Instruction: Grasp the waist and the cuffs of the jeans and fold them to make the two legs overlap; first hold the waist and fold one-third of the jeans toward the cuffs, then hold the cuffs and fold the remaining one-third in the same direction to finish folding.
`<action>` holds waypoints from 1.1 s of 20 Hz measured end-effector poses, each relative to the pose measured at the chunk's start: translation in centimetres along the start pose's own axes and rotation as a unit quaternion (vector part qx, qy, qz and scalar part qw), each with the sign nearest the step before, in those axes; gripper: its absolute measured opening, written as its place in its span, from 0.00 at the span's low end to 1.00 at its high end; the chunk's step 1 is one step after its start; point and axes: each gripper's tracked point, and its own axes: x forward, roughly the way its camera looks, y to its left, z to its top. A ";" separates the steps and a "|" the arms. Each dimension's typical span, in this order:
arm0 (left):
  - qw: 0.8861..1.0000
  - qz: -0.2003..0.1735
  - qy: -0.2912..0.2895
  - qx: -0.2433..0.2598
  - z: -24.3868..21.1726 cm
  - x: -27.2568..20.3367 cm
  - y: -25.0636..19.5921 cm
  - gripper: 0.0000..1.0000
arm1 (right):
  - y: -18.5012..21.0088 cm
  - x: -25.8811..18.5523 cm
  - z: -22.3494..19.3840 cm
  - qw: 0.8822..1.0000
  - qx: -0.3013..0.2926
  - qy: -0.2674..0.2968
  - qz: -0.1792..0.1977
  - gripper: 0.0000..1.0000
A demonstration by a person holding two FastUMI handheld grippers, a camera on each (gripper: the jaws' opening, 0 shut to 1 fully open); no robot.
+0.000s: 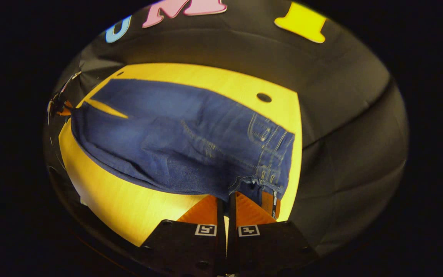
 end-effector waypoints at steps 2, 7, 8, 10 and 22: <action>1.000 0.018 -0.020 -0.012 2.3 -1.0 2.2 0.05 | -1.2 -1.0 2.8 0.999 0.013 -0.029 -0.014 0.06; 0.997 0.051 -0.034 -0.051 6.8 -0.2 7.8 0.05 | -2.9 0.4 8.8 0.997 0.032 -0.068 -0.034 0.06; 0.996 0.055 -0.031 -0.056 7.4 0.4 8.7 0.05 | -3.3 1.5 9.5 0.997 0.029 -0.066 -0.036 0.06; 0.995 0.063 -0.024 -0.067 8.6 2.2 10.4 0.05 | -3.8 3.3 11.4 0.997 0.029 -0.064 -0.036 0.06; 0.985 0.090 0.021 -0.145 12.6 15.3 17.8 0.06 | -5.1 18.9 14.0 0.998 0.043 0.009 -0.050 0.06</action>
